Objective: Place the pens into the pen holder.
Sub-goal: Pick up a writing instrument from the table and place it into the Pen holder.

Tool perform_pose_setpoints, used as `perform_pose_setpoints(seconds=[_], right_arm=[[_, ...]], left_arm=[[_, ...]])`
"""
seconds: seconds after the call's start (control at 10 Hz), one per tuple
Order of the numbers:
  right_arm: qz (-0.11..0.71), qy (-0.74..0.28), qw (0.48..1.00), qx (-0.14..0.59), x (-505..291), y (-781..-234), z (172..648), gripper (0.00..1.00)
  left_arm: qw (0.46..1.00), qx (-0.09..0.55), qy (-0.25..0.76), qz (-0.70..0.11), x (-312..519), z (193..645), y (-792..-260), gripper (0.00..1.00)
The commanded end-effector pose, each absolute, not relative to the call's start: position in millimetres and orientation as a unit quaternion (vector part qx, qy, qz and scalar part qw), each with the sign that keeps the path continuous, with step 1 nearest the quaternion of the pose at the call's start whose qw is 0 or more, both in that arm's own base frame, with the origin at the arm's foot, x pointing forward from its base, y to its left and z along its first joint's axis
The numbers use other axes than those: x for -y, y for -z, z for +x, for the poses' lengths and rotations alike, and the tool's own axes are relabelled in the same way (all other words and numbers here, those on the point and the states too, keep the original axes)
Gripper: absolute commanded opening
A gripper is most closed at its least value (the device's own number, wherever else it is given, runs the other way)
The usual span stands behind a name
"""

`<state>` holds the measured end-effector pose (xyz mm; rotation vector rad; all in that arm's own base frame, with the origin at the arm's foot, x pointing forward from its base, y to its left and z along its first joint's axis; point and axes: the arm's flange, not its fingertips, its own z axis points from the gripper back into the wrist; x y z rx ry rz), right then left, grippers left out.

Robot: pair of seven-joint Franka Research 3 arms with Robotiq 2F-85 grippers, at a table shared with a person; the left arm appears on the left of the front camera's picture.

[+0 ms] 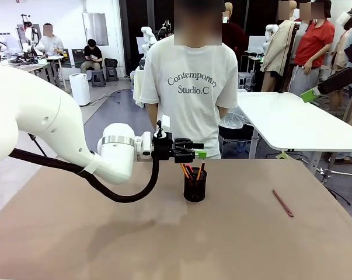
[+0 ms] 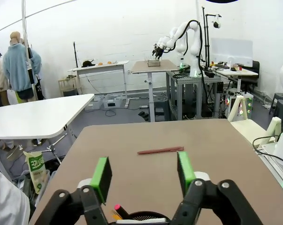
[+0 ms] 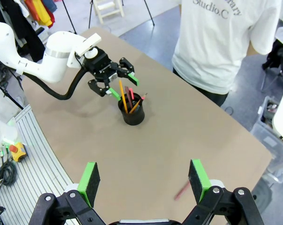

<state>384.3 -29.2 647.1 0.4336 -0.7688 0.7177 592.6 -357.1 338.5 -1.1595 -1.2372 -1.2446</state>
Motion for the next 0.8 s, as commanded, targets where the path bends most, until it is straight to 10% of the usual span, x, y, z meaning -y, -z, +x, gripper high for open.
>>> perform_pose_setpoints(seconds=[0.0,0.5,0.7], right_arm=[[0.216,-0.342,0.835,0.372,29.1,-646.8,384.2,1.0],[0.216,-0.342,0.835,0.372,29.1,-646.8,384.2,1.0],[0.216,-0.342,0.835,0.372,29.1,-646.8,384.2,1.0]], left_arm=[[0.485,0.511,0.519,-0.485,358.6,586.1,-344.5,1.0],[0.496,0.509,0.514,-0.48,358.5,591.7,-337.6,1.0],[0.538,0.407,0.558,-0.483,335.7,597.8,-349.3,1.0]])
